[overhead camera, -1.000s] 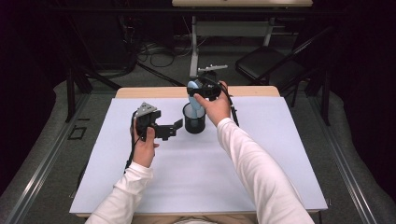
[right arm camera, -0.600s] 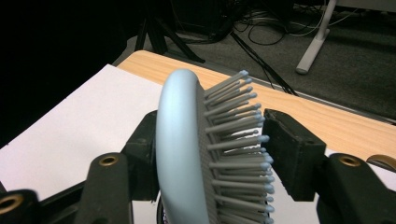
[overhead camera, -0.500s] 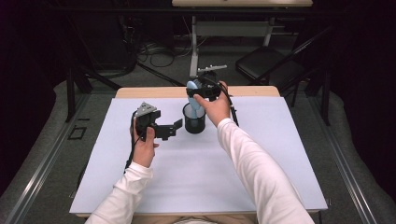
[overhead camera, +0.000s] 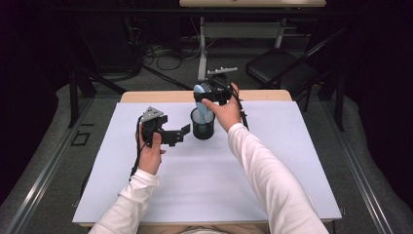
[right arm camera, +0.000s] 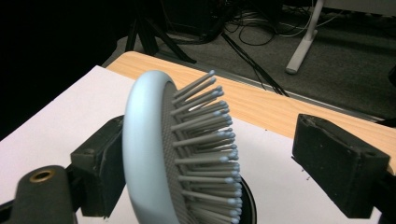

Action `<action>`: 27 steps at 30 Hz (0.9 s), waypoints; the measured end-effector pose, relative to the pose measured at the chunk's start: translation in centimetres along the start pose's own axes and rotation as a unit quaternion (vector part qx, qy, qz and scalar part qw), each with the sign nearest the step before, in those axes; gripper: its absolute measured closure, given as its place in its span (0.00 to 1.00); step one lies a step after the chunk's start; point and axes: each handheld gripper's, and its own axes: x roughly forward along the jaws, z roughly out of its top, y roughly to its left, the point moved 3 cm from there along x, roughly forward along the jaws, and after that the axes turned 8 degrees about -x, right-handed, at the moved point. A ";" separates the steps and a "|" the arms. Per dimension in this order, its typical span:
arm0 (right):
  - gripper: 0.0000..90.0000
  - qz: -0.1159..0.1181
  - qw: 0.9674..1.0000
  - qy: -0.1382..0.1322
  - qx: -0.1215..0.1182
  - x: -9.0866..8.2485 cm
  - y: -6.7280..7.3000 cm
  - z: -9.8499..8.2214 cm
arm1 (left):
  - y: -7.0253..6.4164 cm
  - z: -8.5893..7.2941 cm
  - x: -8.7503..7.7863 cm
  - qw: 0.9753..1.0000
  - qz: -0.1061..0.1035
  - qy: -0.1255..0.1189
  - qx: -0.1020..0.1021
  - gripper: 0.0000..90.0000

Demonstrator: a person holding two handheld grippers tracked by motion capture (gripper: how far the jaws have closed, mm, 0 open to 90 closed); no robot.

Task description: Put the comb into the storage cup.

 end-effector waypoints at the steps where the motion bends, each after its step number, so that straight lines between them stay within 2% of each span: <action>1: 0.11 -0.003 1.000 0.001 -0.001 0.0 0.0 0.0 | 0.0 0.0 0.0 1.000 0.000 0.000 0.000 0.01; 3: 0.05 -0.005 1.000 0.000 0.001 -0.1 0.0 0.1 | 0.0 0.0 0.0 1.000 0.001 0.000 -0.001 0.01; 8: 0.00 0.002 1.000 -0.001 0.003 -0.5 -0.2 0.3 | 0.1 0.0 0.0 1.000 0.001 0.001 -0.003 0.00; 11: 0.00 0.008 1.000 0.006 0.009 -0.6 -0.3 0.2 | 0.2 0.0 0.1 1.000 0.001 -0.001 -0.004 0.00; 17: 0.00 -0.003 1.000 0.002 0.002 -1.1 -0.4 0.4 | 0.3 0.0 0.2 1.000 0.002 0.002 -0.005 0.01; 27: 0.00 0.015 1.000 -0.012 0.004 -2.5 -0.7 0.8 | 0.4 0.2 -0.1 1.000 0.001 0.001 -0.004 0.00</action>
